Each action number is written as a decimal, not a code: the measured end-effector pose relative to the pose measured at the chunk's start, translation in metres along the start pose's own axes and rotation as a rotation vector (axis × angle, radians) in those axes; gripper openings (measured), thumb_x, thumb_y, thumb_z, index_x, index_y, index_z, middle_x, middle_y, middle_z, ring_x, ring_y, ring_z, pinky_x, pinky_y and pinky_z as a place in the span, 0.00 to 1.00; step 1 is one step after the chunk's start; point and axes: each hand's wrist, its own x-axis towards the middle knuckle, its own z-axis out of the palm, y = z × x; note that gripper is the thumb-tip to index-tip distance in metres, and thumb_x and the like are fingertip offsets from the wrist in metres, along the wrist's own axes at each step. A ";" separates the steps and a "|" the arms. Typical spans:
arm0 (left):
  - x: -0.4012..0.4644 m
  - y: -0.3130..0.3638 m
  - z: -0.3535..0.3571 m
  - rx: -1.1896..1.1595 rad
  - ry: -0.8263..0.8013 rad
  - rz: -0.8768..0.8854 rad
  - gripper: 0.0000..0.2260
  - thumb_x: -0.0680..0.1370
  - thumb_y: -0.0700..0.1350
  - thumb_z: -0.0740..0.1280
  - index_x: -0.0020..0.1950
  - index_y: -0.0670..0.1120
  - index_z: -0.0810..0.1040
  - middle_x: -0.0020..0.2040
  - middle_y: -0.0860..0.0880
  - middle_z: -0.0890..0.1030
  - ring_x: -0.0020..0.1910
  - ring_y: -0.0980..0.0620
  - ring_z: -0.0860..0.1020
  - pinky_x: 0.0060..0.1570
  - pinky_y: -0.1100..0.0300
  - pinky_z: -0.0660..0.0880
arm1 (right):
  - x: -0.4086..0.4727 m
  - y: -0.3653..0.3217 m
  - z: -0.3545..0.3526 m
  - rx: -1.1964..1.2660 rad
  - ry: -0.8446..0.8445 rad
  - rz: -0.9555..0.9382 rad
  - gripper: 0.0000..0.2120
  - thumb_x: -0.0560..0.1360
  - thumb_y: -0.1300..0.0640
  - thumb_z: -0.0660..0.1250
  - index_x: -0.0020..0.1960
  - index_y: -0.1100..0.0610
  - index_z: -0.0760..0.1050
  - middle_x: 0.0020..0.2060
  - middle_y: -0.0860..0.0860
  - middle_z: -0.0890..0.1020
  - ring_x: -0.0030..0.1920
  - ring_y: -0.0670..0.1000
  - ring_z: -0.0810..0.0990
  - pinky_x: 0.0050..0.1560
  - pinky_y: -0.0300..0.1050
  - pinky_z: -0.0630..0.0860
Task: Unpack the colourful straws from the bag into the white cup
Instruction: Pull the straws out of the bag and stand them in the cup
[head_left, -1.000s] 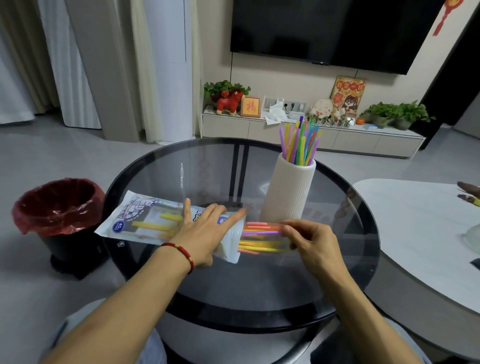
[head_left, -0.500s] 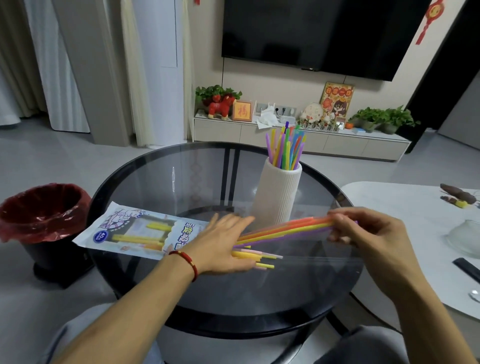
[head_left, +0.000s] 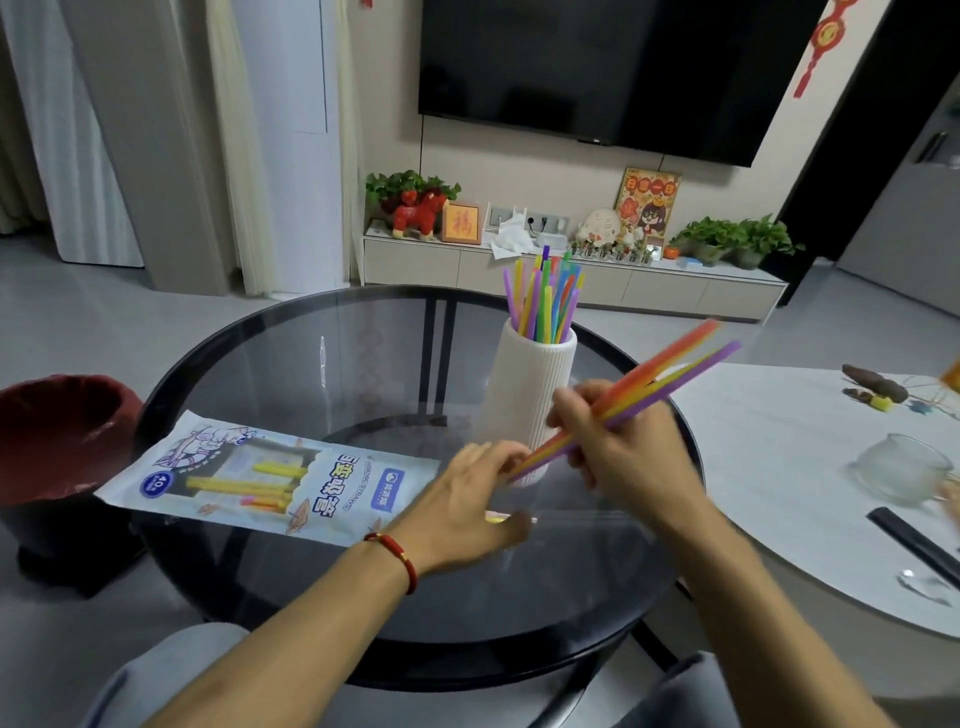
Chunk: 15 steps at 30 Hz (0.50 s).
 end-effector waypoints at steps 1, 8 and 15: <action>0.000 -0.003 -0.003 0.016 0.015 -0.010 0.24 0.72 0.53 0.68 0.68 0.56 0.69 0.58 0.55 0.74 0.59 0.56 0.71 0.57 0.58 0.72 | 0.008 0.004 -0.012 -0.064 0.016 -0.003 0.14 0.83 0.53 0.66 0.41 0.53 0.84 0.29 0.54 0.84 0.29 0.53 0.84 0.33 0.49 0.83; -0.003 -0.007 -0.009 0.068 0.160 -0.025 0.25 0.73 0.42 0.67 0.70 0.51 0.69 0.60 0.52 0.74 0.61 0.55 0.70 0.61 0.56 0.71 | 0.017 0.048 -0.009 -0.279 -0.165 0.078 0.13 0.83 0.55 0.67 0.45 0.60 0.86 0.38 0.51 0.86 0.40 0.52 0.86 0.52 0.61 0.85; -0.001 -0.005 -0.008 0.041 0.255 -0.038 0.24 0.75 0.39 0.67 0.70 0.49 0.70 0.61 0.51 0.74 0.62 0.53 0.72 0.64 0.56 0.71 | 0.031 0.033 -0.031 0.101 0.174 0.064 0.14 0.79 0.56 0.67 0.37 0.56 0.84 0.24 0.54 0.78 0.26 0.53 0.77 0.27 0.47 0.76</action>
